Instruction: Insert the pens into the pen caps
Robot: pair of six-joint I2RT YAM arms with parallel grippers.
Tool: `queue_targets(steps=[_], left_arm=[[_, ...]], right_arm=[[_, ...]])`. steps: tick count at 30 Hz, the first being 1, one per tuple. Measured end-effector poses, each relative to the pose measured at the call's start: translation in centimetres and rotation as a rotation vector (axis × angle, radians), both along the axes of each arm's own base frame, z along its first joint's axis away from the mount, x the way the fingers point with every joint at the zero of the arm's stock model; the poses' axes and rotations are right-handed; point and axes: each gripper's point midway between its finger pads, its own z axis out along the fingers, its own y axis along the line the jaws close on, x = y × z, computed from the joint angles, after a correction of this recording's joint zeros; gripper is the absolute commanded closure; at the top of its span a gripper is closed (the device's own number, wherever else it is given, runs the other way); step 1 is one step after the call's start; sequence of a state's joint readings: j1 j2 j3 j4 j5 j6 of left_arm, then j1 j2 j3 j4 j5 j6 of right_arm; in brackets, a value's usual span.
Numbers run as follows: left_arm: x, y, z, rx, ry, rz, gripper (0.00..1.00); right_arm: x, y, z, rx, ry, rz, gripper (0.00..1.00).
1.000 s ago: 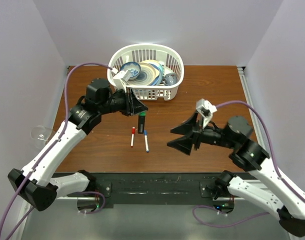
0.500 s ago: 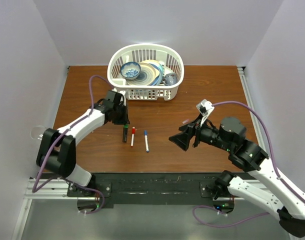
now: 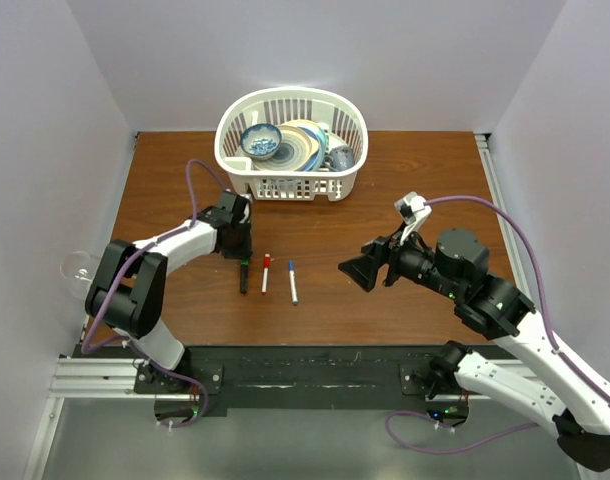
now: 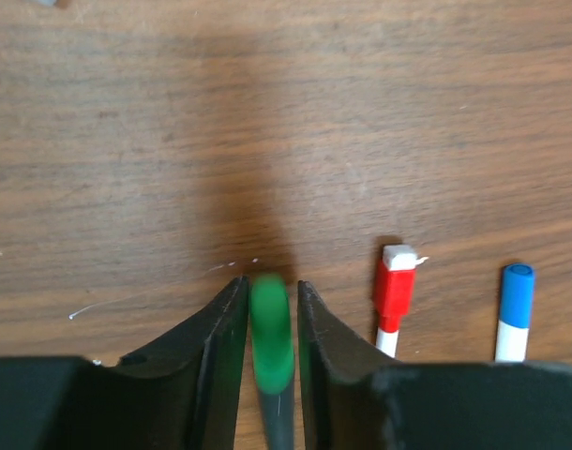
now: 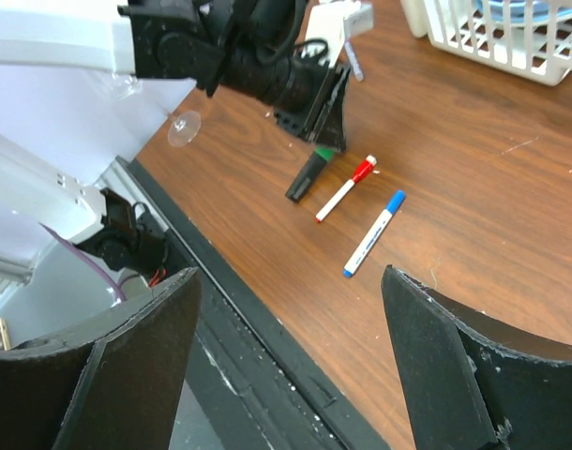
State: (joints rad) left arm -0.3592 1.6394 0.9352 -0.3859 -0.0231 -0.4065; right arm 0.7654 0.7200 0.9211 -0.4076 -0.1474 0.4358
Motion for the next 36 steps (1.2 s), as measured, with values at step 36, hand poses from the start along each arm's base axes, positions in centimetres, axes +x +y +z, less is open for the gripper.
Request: queue_targets(steps=[36], left_arm=[[12.0, 11.3, 6.3, -0.006, -0.109, 0.900, 0.61]], right_arm=[[2.1, -1.4, 0.5, -0.044, -0.017, -0.133, 0.23]])
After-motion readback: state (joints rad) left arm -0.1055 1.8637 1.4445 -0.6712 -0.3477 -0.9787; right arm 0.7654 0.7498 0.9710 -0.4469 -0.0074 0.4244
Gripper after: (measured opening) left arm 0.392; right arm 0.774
